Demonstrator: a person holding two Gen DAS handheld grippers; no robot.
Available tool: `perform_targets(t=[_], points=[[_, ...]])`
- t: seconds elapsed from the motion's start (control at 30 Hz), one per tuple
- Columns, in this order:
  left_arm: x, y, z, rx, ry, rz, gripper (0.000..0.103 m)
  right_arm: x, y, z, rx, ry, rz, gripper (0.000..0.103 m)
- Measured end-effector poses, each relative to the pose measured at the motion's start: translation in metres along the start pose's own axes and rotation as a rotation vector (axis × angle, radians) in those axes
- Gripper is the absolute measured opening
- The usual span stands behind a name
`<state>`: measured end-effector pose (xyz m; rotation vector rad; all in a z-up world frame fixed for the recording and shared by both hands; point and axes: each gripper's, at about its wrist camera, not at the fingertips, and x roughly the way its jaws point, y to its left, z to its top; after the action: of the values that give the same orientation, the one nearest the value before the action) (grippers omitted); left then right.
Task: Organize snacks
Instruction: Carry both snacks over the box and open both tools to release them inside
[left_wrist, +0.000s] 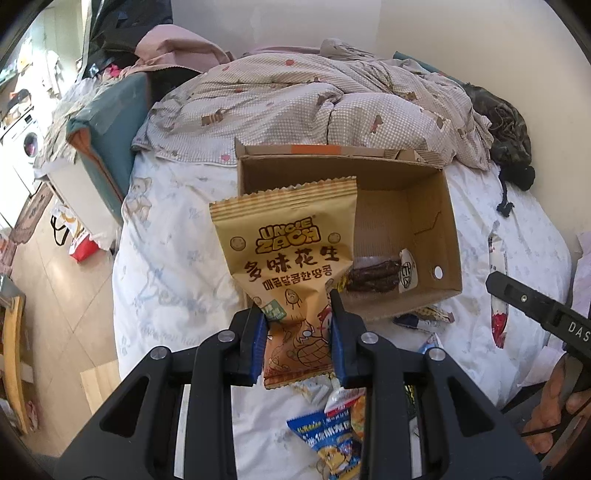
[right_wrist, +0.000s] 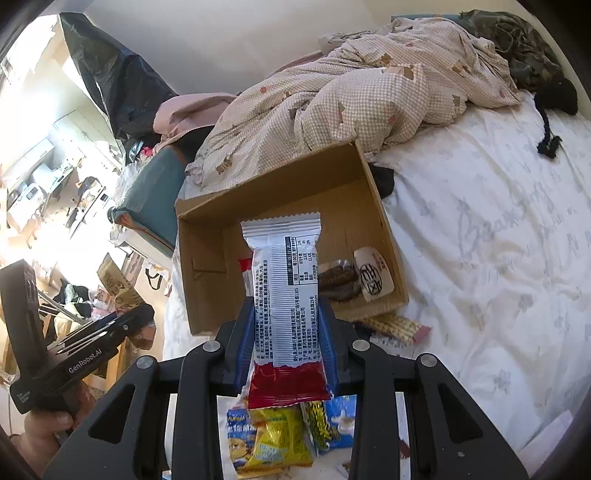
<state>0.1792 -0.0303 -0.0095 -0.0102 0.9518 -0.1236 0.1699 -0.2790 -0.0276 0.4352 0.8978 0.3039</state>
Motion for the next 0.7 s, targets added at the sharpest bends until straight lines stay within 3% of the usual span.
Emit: perform_targets(t=[0.33, 0.7], points=[[0.03, -0.007, 0.025, 0.021, 0.005, 0.007, 0.025, 0.029, 0.003, 0.02, -0.02, 0.017, 0.001, 0.033], [0.069, -0.013, 0.032, 0.051, 0.031, 0.014, 0.025, 0.067, -0.005, 0.038, -0.013, 0.056, -0.009, 0.033]])
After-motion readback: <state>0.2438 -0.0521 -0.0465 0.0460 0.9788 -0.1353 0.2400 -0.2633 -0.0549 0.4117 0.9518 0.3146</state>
